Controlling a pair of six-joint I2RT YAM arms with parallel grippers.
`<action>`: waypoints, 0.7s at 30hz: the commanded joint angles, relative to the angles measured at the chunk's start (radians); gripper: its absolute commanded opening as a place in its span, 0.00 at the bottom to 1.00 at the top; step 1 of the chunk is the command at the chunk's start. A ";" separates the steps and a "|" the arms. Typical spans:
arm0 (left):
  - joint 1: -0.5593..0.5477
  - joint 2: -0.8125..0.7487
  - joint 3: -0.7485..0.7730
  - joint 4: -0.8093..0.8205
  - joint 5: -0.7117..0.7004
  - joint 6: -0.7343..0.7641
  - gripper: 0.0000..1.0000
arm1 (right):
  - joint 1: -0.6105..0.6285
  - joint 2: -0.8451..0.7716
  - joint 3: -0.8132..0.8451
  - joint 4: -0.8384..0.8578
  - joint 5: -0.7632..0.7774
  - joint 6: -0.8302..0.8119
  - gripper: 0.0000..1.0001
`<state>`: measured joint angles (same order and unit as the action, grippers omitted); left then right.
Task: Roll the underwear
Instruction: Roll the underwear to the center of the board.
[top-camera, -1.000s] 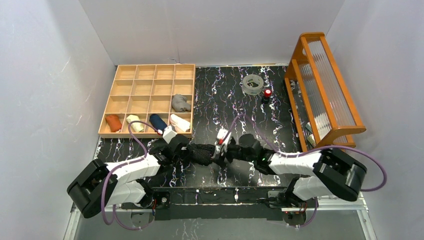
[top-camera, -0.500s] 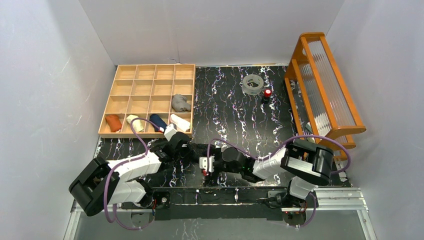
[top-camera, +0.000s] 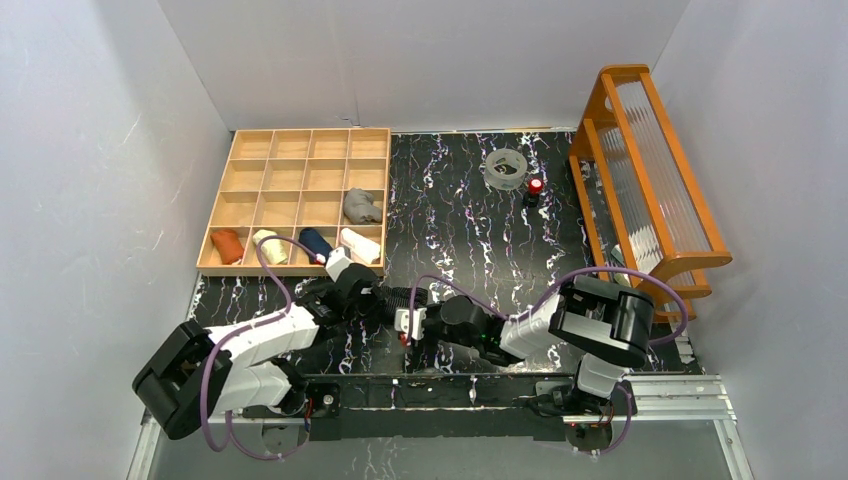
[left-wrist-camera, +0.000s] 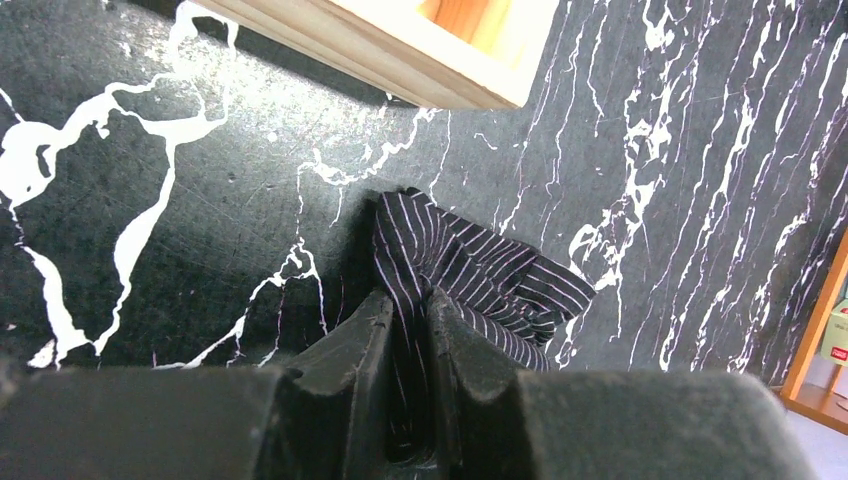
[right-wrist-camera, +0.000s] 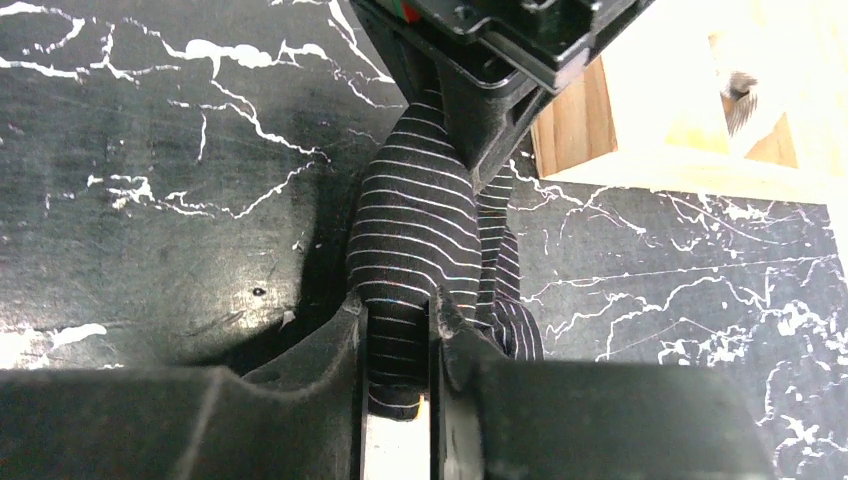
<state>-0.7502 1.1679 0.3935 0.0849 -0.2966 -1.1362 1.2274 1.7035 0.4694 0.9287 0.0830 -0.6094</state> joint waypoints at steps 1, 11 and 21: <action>0.009 -0.056 -0.019 -0.059 -0.010 0.024 0.23 | -0.010 -0.015 0.020 -0.108 -0.027 0.171 0.17; 0.016 -0.143 -0.027 -0.090 0.043 0.017 0.66 | -0.144 -0.031 0.045 -0.202 -0.392 0.699 0.12; 0.014 -0.136 -0.021 -0.047 0.155 0.041 0.70 | -0.303 0.045 0.011 -0.157 -0.563 1.133 0.11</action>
<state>-0.7387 1.0344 0.3805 0.0227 -0.1864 -1.1049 0.9794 1.6875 0.5159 0.8455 -0.3695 0.2710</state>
